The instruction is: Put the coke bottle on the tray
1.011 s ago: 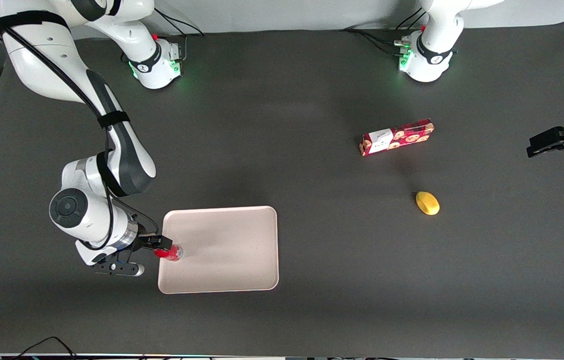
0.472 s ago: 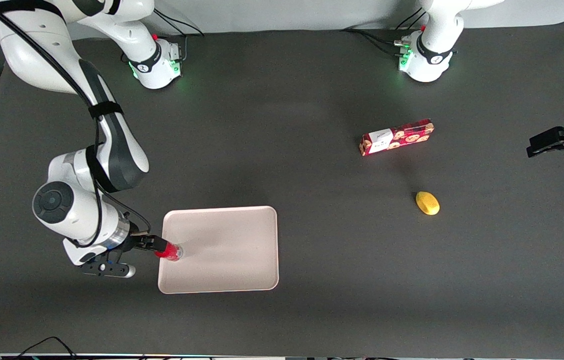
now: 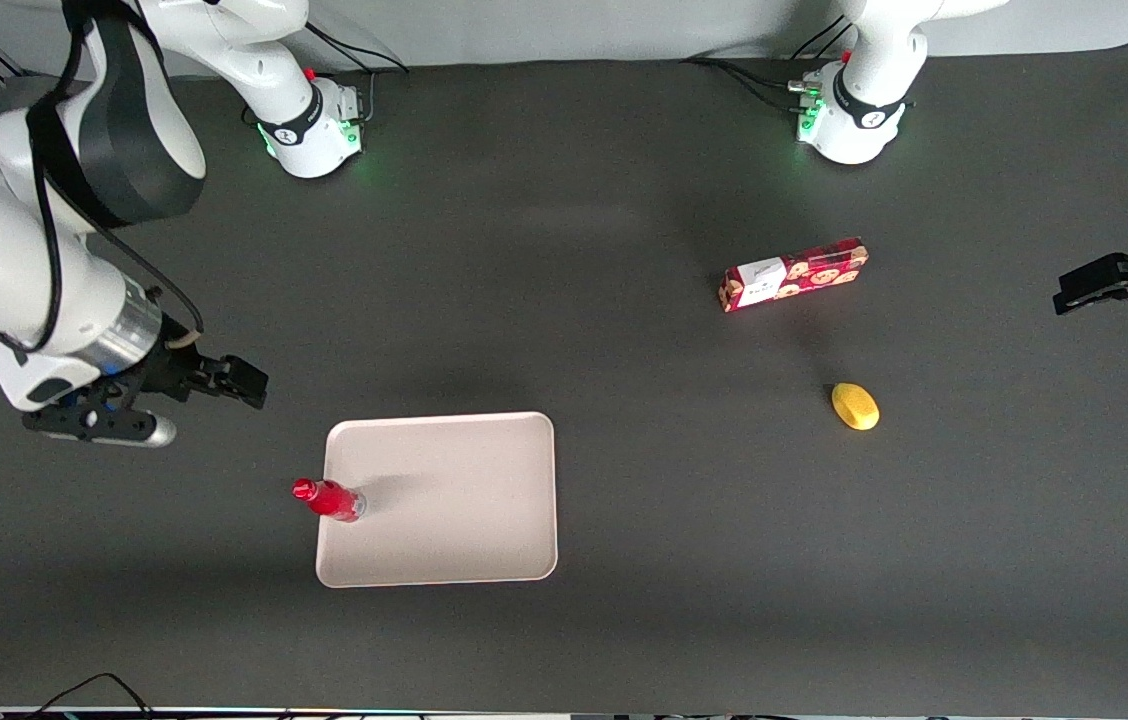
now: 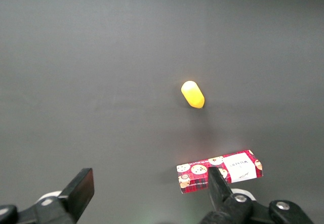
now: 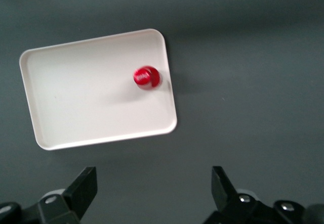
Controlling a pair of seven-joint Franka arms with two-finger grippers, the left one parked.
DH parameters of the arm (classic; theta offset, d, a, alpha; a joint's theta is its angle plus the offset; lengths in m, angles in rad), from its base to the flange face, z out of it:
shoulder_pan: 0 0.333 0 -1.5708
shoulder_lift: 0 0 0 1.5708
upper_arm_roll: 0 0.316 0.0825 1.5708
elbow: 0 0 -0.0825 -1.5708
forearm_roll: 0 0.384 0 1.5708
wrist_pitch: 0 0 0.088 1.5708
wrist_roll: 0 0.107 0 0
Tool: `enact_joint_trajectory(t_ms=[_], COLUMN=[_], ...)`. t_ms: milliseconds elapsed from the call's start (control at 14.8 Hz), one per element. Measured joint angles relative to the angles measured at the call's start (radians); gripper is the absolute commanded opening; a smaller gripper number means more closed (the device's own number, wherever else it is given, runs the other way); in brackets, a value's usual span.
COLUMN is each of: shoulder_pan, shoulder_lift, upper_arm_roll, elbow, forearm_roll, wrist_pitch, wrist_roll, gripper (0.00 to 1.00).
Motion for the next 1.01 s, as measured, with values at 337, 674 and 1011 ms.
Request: enact_joint_trajectory(t_ms=[337,674,1011], shoulder_pan=[-0.081,-0.114,-0.148], shoulder_lift=[-0.207,-0.216,-0.217], upper_arm_roll=[-0.041,-0.083,-0.084], elbow=[-0.159,-0.131,-0.134], forearm_roll=[0.001,0.004,0.055], wrist_pitch=[-0.085,-0.123,-0.126], wrist_roll=[-0.040,-0.071,-0.071], gripper=[1.00,1.00,1.00])
